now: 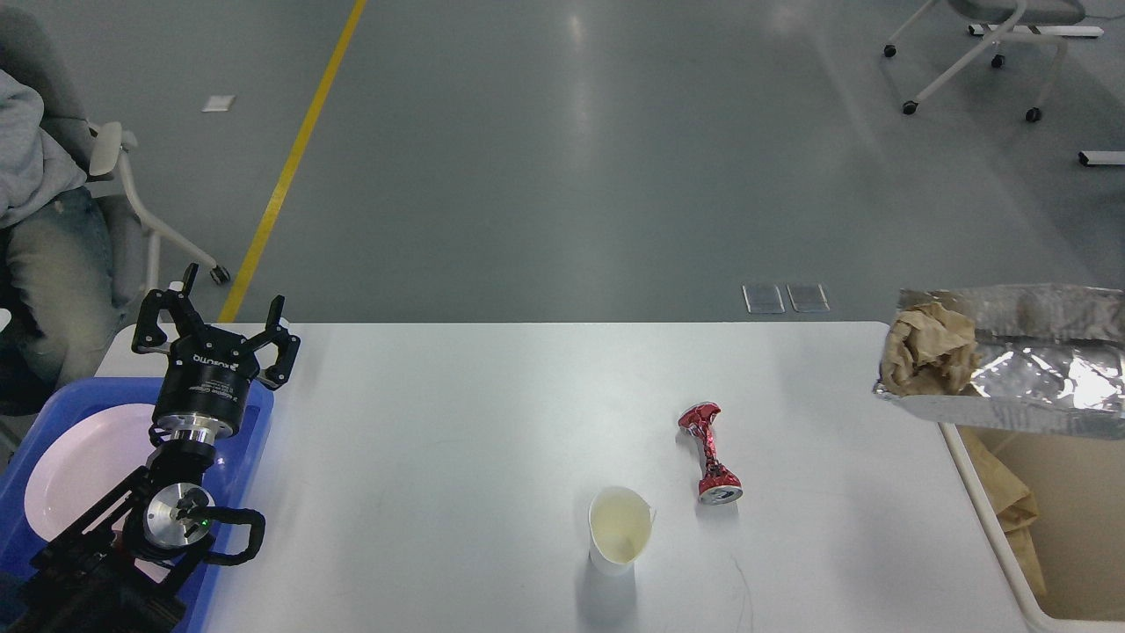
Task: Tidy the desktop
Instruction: 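Tip the foil tray into the white bin and release it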
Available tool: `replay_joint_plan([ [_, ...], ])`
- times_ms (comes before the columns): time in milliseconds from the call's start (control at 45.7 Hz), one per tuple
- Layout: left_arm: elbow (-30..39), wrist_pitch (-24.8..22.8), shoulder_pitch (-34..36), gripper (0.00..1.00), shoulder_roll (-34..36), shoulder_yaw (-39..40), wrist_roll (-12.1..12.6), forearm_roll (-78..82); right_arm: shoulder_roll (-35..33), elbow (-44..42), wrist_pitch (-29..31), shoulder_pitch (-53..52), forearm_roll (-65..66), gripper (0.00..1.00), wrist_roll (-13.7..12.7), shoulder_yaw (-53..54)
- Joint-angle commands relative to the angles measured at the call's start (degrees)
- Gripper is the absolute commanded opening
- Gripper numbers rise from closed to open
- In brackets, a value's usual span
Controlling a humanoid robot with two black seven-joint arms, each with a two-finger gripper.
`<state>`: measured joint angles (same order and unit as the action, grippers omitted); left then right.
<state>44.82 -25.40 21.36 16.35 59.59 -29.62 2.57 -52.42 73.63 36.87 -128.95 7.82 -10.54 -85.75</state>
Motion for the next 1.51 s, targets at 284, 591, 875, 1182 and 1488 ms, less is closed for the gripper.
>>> replay_joint_plan([
  [284, 0.0, 0.0, 0.0, 0.96, 0.0, 0.0, 0.0, 0.0, -5.2, -26.3, -21.7, 47.4, -0.4, 0.00, 0.3, 27.0],
  [591, 0.0, 0.0, 0.0, 0.96, 0.0, 0.0, 0.0, 0.0, 10.4, -46.3, -35.0, 80.5, -1.1, 0.00, -0.1, 43.7],
  [875, 0.0, 0.0, 0.0, 0.96, 0.0, 0.0, 0.0, 0.0, 28.2, -66.5, -45.2, 98.1, -0.9, 0.00, 0.0, 47.6],
  [1182, 0.0, 0.0, 0.0, 0.96, 0.0, 0.0, 0.0, 0.0, 30.0, -66.2, -47.0, 98.9, -1.0, 0.00, 0.0, 48.0],
  [1488, 0.0, 0.0, 0.0, 0.96, 0.0, 0.0, 0.0, 0.0, 33.2, -66.2, -46.6, 98.9, -0.5, 0.00, -0.6, 47.8],
])
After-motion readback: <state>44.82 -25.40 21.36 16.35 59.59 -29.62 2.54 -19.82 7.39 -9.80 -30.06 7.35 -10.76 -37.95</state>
